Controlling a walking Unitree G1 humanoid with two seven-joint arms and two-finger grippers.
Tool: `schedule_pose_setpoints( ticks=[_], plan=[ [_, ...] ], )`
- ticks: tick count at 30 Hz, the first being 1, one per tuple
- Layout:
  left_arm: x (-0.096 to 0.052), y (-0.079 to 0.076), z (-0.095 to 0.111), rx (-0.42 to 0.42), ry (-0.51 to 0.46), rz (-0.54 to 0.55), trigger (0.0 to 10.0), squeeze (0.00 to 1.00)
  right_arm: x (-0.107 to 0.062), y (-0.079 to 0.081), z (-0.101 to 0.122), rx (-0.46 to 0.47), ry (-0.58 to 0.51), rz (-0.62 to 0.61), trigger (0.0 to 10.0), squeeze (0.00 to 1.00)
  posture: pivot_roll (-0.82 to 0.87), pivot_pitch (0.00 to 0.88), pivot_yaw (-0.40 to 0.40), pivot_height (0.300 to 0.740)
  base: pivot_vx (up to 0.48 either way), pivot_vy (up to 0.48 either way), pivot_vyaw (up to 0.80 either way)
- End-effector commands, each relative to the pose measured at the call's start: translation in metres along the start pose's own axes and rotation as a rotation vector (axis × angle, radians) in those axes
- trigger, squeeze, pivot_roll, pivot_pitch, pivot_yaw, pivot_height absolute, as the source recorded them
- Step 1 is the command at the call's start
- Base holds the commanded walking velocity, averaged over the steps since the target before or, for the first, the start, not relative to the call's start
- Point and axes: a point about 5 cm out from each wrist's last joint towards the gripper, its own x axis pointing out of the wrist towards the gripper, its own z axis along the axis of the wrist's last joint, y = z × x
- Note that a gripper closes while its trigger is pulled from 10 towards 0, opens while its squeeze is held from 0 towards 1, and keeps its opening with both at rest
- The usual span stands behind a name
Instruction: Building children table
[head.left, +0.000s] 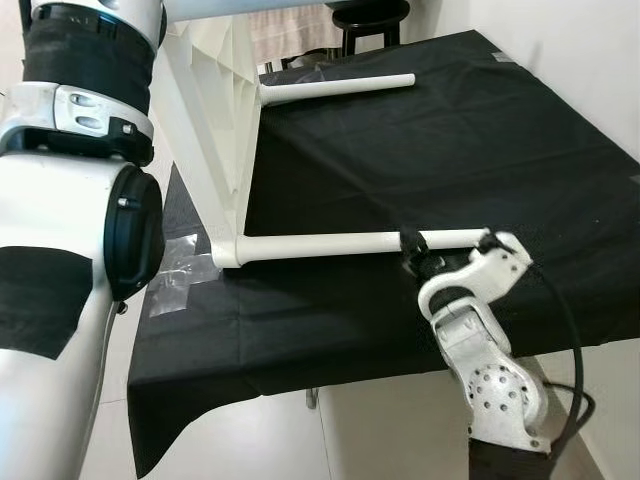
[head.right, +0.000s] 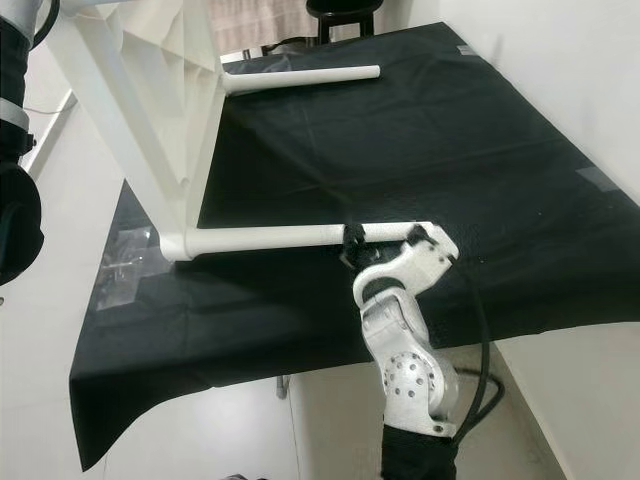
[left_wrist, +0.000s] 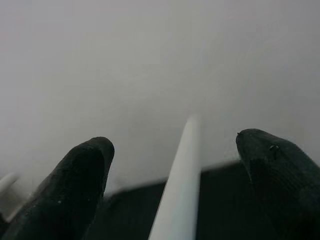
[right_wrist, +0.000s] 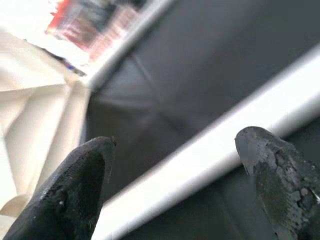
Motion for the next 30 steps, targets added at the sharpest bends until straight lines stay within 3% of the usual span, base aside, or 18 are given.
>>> schedule_pose_setpoints(
  ticks=[1,2,7,8,12,14,16,17,18,19,20,23,27,29,30],
  plan=[
    [0.004,-0.006,0.035,0.024,-0.13,-0.064,10.0,0.0,0.003,0.008,-0.004,-0.079,-0.005,0.052,10.0,0.0,-0.02,0.124,0.104,0.74,0.0,0.0,0.0],
    [0.005,-0.008,0.049,0.046,-0.184,-0.075,10.0,0.0,0.005,0.013,-0.004,-0.104,-0.014,0.082,10.0,0.0,-0.02,0.119,0.104,0.74,0.0,0.0,0.0],
    [0.003,-0.008,0.065,0.078,-0.254,-0.063,10.0,0.0,0.006,0.023,-0.002,-0.146,-0.027,0.133,10.0,0.0,-0.02,0.109,0.102,0.74,0.0,0.0,0.0],
    [-0.008,-0.003,0.076,0.069,-0.325,-0.01,10.0,0.0,0.009,0.035,0.001,-0.244,-0.063,0.214,10.0,0.0,-0.03,0.1,0.098,0.74,0.0,0.0,0.0],
    [-0.018,0.001,0.079,0.009,-0.372,0.013,10.0,0.0,0.01,0.04,0.002,-0.334,-0.091,0.26,10.0,0.0,-0.03,0.092,0.103,0.74,0.0,0.0,0.0],
    [-0.04,-0.009,0.065,-0.116,-0.347,-0.121,10.0,0.0,0.014,0.04,0.005,-0.416,-0.122,0.271,10.0,0.0,-0.05,0.09,0.107,0.74,0.0,0.0,0.0],
    [-0.064,-0.033,0.037,-0.305,-0.303,-0.25,10.0,0.0,0.02,0.035,0.011,-0.473,-0.153,0.258,10.0,0.0,-0.04,0.085,0.103,0.74,0.0,0.0,0.0],
    [-0.073,-0.044,0.026,-0.361,-0.288,-0.283,10.0,0.0,0.022,0.031,0.014,-0.481,-0.163,0.248,10.0,0.0,-0.04,0.08,0.097,0.74,0.0,0.0,0.0],
    [-0.073,-0.044,0.026,-0.361,-0.288,-0.283,10.0,0.0,0.022,0.031,0.014,-0.481,-0.163,0.248,10.0,0.0,-0.04,0.08,0.097,0.74,0.0,0.0,0.0],
    [-0.082,-0.056,0.015,-0.438,-0.281,-0.294,10.0,0.0,0.025,0.027,0.017,-0.487,-0.172,0.235,10.0,0.0,-0.04,0.078,0.097,0.74,0.0,0.0,0.0],
    [-0.082,-0.056,0.015,-0.438,-0.281,-0.294,10.0,0.0,0.025,0.027,0.017,-0.487,-0.172,0.235,10.0,0.0,-0.04,0.078,0.097,0.74,0.0,0.0,0.0],
    [-0.106,-0.082,-0.01,-0.525,-0.26,-0.286,10.0,0.0,0.029,0.02,0.021,-0.511,-0.182,0.212,10.0,0.0,-0.03,0.073,0.088,0.74,0.0,0.0,0.0],
    [-0.118,-0.092,-0.022,-0.544,-0.244,-0.256,10.0,0.0,0.031,0.02,0.02,-0.531,-0.186,0.215,10.0,0.0,-0.03,0.071,0.085,0.74,0.0,0.0,0.0],
    [-0.132,-0.103,-0.048,-0.569,-0.178,-0.142,10.0,0.0,0.033,0.02,0.019,-0.587,-0.195,0.224,10.0,0.0,-0.03,0.065,0.083,0.74,0.0,0.0,0.0],
    [-0.132,-0.103,-0.048,-0.569,-0.178,-0.142,10.0,0.0,0.033,0.02,0.019,-0.587,-0.195,0.224,10.0,0.0,-0.03,0.065,0.083,0.74,0.0,0.0,0.0]
  ],
)
